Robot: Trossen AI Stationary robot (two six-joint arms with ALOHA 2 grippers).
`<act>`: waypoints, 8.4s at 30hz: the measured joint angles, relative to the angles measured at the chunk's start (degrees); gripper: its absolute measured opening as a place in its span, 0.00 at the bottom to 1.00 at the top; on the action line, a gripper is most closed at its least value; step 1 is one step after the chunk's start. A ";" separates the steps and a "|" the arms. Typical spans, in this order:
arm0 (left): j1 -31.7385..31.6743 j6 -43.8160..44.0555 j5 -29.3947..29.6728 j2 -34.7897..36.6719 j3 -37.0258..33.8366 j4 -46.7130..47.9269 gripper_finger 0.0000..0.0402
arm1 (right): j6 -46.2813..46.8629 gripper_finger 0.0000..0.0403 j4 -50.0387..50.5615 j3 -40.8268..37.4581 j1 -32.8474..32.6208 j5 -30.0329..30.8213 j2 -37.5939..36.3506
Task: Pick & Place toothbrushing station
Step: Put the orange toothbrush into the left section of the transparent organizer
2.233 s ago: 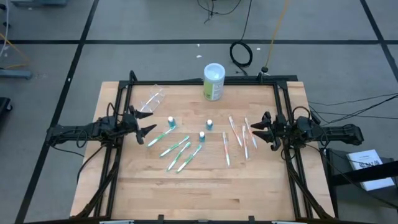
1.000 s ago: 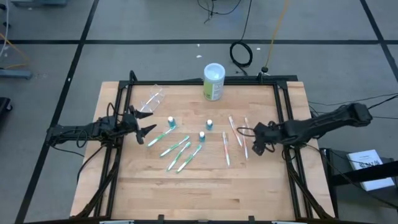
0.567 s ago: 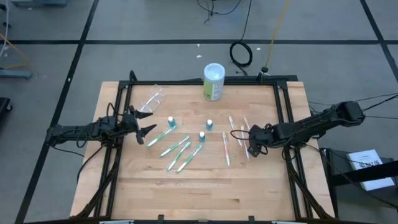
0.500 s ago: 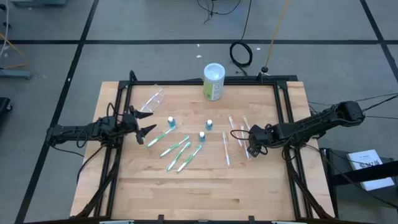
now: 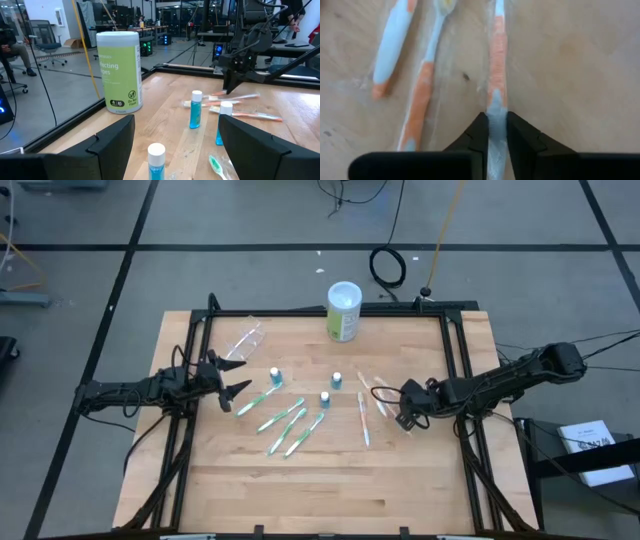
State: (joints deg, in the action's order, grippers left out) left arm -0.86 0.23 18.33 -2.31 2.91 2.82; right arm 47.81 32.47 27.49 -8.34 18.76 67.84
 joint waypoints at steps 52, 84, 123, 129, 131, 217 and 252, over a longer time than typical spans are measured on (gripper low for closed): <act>0.09 34.58 -0.27 -11.88 -1.11 -17.28 0.73 | -44.13 0.04 -61.88 1.49 4.61 -14.40 -4.14; 8.62 -14.96 -11.37 -86.75 45.63 -59.53 0.73 | -46.87 0.04 -78.12 1.46 3.67 -14.09 3.13; 6.80 -8.04 -11.96 -87.29 50.44 -53.79 0.73 | -48.72 0.04 -79.78 1.46 1.57 -14.12 2.87; 6.84 -8.68 -11.90 -88.52 51.63 -52.69 0.73 | -48.72 0.04 -79.62 1.46 1.60 -14.12 2.87; 6.89 -9.35 -11.90 -88.52 51.62 -53.08 0.73 | -48.72 0.04 -79.42 1.46 1.60 -14.12 2.87; 14.90 -9.03 15.04 -61.83 47.88 -24.19 0.05 | -46.14 0.68 -54.68 1.44 1.62 -5.11 -16.40; -19.75 2.04 30.08 -42.37 25.63 -25.20 0.06 | -55.40 0.68 -53.58 1.44 3.59 2.25 -17.61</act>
State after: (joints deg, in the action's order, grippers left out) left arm -20.61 2.27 48.41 -44.68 28.53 -22.38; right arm -7.59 -21.11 28.93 -4.75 21.02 50.24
